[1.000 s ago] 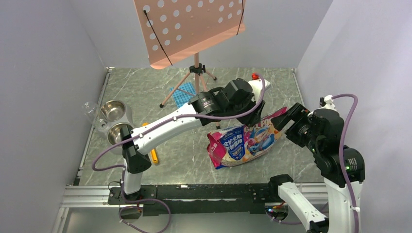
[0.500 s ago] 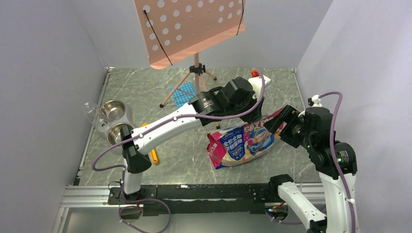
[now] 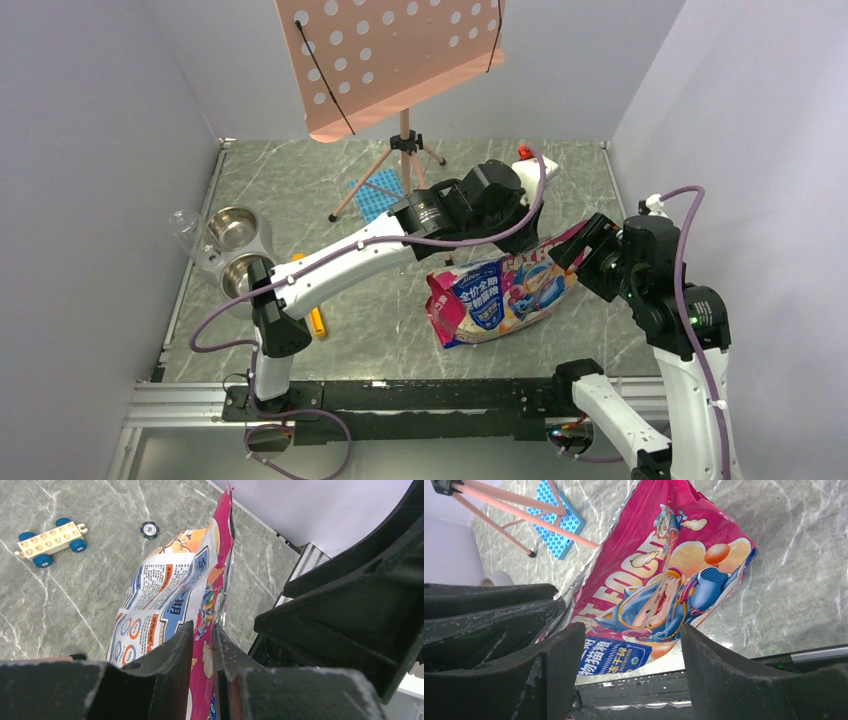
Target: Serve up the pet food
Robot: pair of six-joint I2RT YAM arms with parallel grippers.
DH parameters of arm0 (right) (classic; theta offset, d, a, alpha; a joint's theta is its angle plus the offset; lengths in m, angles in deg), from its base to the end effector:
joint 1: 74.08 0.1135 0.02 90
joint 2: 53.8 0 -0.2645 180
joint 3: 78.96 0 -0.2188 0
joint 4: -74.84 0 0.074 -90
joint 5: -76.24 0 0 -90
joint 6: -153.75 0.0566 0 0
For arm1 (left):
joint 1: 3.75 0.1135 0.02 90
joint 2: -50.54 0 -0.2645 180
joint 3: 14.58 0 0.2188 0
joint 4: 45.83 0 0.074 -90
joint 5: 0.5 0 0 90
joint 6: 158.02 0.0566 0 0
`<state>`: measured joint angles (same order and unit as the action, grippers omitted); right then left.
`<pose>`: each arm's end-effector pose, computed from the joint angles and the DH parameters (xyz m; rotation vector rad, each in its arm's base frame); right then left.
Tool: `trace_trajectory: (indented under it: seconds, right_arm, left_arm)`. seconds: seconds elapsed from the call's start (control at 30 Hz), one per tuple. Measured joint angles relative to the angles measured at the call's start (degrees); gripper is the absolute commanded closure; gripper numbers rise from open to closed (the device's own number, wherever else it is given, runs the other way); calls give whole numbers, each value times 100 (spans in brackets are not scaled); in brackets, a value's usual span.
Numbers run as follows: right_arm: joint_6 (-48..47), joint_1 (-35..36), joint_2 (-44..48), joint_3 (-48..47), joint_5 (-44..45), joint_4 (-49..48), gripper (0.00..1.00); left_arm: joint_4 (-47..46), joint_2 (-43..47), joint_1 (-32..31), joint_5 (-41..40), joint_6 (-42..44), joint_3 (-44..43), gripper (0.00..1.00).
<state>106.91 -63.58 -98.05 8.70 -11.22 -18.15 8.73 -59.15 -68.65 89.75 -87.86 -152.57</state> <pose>0.0774 0.0118 0.3789 0.6668 2.1896 0.4483 0.1775 -0.3794 0.4085 0.8302 1.9937 -0.9083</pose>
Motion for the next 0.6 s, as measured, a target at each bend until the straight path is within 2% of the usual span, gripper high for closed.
trace_trajectory:
  seconds: [0.2, 0.33, 0.6]
  right_arm:
    - [243, 0, -129, 0, 103, -66, 30]
    - [345, 0, -192, 63, 76, -260, 31]
    - [487, 0, -138, 551, -251, -793, 36]
  left_arm:
    - [-63, 0, -2, 140, -61, 101, 87]
    - [-39, 0, -7, 146, -44, 94, 100]
    - [55, 0, 11, 79, -39, 39, 100]
